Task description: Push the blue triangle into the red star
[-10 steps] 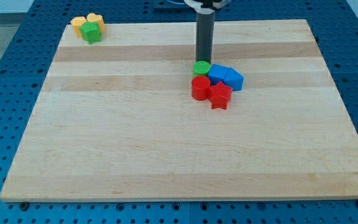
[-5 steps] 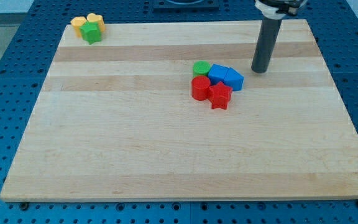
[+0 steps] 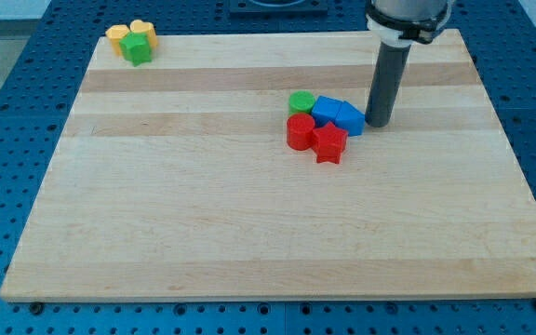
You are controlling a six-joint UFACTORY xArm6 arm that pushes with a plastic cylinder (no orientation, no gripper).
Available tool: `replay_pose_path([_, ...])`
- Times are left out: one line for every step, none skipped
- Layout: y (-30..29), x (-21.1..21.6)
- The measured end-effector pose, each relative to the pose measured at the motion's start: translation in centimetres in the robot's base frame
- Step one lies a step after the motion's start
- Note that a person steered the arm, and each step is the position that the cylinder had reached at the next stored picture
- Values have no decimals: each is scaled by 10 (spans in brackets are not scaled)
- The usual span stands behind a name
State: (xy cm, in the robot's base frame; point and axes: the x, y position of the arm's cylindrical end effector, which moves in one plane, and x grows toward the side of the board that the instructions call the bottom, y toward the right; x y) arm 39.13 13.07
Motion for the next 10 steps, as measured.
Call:
replay_pose_path([0, 5])
replay_pose_path([0, -1])
replay_pose_path([3, -16])
replay_pose_path([-16, -16])
replay_pose_path([-28, -13])
replay_pose_path([-28, -10])
replay_pose_path([-28, -10])
replay_pose_path([-32, -9])
replay_pose_path([-36, -9])
replay_pose_path([-32, -9])
